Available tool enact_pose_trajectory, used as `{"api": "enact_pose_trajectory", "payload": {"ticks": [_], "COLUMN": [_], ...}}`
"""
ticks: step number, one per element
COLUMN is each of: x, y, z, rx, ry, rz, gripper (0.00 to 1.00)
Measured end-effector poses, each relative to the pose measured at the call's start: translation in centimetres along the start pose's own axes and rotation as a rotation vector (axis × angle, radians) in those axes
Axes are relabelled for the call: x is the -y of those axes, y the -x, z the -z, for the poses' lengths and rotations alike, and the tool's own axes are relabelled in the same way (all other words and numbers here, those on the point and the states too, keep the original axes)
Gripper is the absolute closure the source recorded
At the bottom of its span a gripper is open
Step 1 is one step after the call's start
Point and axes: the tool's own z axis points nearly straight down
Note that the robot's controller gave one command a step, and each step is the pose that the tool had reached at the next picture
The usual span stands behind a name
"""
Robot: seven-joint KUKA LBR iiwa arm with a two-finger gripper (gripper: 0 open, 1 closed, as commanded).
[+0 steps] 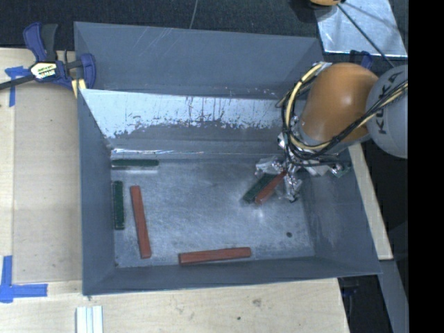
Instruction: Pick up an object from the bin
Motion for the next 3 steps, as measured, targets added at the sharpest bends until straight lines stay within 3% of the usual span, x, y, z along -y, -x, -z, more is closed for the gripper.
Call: {"api": "enact_pose_trajectory", "payload": {"ticks": [1, 3], "x": [-0.2, 0.0], "y": [-0.1, 0.0], "z": [1.9, 6.3], "rx": [-0.008, -0.003], "ry": [0.006, 0.000], "rz": [-0.001, -0.002], "gripper": [1.00, 1.00]}}
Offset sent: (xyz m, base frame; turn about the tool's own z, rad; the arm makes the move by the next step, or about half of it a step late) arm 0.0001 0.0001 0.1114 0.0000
